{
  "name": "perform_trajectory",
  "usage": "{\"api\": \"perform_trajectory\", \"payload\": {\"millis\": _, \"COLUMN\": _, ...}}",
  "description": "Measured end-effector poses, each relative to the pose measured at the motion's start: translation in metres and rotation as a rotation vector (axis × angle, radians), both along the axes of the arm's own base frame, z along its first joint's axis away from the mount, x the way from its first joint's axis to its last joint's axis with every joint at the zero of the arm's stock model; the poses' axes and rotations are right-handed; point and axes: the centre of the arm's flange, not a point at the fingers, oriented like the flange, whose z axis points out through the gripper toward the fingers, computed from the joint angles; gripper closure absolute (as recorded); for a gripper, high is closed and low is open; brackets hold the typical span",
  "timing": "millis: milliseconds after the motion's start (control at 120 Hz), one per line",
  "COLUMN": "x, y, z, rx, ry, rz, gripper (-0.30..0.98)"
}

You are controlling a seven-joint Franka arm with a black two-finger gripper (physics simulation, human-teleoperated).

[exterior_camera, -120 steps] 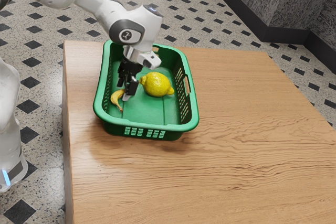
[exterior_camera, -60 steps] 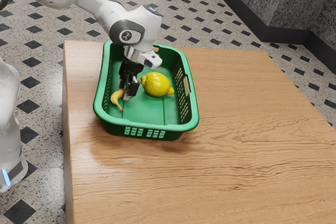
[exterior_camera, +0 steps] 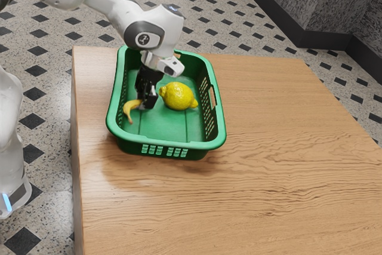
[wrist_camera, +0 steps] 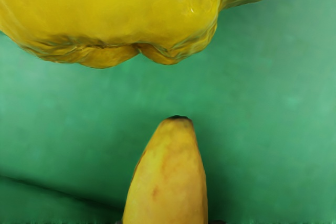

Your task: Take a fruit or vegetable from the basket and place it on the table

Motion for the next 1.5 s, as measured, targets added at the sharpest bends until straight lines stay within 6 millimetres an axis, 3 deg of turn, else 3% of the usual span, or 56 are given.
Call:
{"api": "perform_trajectory", "payload": {"millis": 242, "x": 0.007, "y": -0.002, "z": 0.016, "rx": 0.011, "ry": -0.031, "rz": 0.006, "gripper": 0.55}}
{"api": "perform_trajectory", "payload": {"millis": 450, "x": 0.019, "y": -0.011, "z": 0.044, "rx": 0.029, "ry": -0.072, "rz": -0.007, "gripper": 0.55}}
{"api": "perform_trajectory", "payload": {"millis": 950, "x": 0.058, "y": -0.075, "z": 0.167, "rx": 0.088, "ry": -0.247, "rz": -0.095, "gripper": 0.54}}
{"api": "perform_trajectory", "payload": {"millis": 1067, "x": 0.085, "y": -0.095, "z": 0.183, "rx": 0.104, "ry": -0.278, "rz": -0.116, "gripper": 0.54}}
{"api": "perform_trajectory", "payload": {"millis": 1358, "x": 0.183, "y": -0.152, "z": 0.188, "rx": 0.123, "ry": -0.330, "rz": -0.176, "gripper": 0.52}}
{"api": "perform_trajectory", "payload": {"millis": 1500, "x": 0.222, "y": -0.158, "z": 0.178, "rx": 0.127, "ry": -0.354, "rz": -0.169, "gripper": 0.53}}
